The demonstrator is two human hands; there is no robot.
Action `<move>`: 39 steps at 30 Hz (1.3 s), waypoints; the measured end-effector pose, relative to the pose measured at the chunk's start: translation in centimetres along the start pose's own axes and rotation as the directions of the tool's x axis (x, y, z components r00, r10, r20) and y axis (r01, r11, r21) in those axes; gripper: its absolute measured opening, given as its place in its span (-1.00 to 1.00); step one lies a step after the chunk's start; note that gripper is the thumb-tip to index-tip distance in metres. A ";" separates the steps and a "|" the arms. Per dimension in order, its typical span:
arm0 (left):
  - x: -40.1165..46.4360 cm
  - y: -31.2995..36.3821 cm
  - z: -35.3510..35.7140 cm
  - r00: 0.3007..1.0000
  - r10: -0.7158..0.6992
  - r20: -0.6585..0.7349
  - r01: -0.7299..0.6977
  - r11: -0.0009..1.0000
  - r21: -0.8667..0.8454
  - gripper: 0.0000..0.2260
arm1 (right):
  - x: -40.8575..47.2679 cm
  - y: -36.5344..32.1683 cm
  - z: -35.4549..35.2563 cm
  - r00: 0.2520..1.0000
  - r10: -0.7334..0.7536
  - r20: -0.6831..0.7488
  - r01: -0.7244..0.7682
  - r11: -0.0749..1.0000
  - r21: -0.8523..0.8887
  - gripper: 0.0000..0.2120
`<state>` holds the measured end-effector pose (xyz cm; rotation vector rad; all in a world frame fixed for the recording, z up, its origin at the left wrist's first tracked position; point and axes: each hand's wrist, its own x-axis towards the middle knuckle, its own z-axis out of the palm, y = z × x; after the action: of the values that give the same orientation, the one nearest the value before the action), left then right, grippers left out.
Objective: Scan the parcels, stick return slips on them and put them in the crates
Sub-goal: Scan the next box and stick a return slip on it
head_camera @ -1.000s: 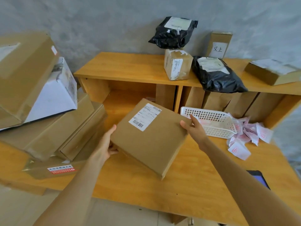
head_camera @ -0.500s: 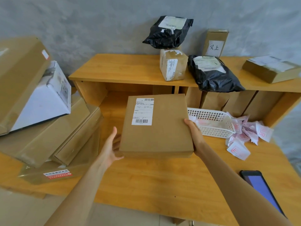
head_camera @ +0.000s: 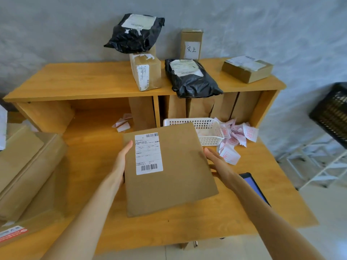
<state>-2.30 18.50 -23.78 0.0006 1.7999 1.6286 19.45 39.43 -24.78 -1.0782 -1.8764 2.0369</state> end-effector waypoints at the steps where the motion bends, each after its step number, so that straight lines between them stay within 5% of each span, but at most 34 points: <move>1: 0.1 -0.3 0.8 1.000 0.004 0.016 -0.005 1.000 0.012 -0.61 | -0.2 0.4 -1.0 0.997 -0.015 -0.081 0.013 1.000 -0.026 -0.57; 4: 0.2 -1.2 3.3 0.998 0.006 0.068 -0.008 1.000 0.030 -0.63 | -0.5 3.0 -4.7 0.920 -0.084 -0.383 -0.053 0.941 -0.334 -0.50; 8: 0.2 -2.0 5.9 0.994 0.024 0.109 -0.026 0.999 0.022 -0.66 | -1.9 7.5 -8.3 0.858 -0.091 -0.506 -0.342 0.633 -0.694 -0.29; 13: 0.1 -2.0 7.4 0.990 0.074 0.116 -0.078 0.996 0.036 -0.64 | -2.8 10.7 -9.1 0.840 0.028 -0.541 -0.477 0.512 -0.714 -0.03; 19: -0.6 -1.1 7.9 0.988 0.128 0.090 -0.134 0.989 0.061 -0.70 | -2.7 11.2 -9.0 0.809 -0.049 -0.585 -0.501 0.462 -0.732 -0.24; 30: -0.6 0.3 7.5 0.963 0.268 -0.031 -0.267 0.963 0.017 -0.60 | -4.4 3.7 -8.4 0.872 -0.180 -0.455 -0.276 0.585 -0.762 -0.28; 39: -0.6 0.6 8.3 0.938 0.346 -0.031 -0.346 0.938 -0.018 -0.53 | -7.1 -2.5 -4.2 0.955 -0.287 -0.077 0.059 0.436 -0.898 -0.29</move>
<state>1.94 25.60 -22.63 0.3029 1.8795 1.8997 26.28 39.16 -19.53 -1.1089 -2.8265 0.6122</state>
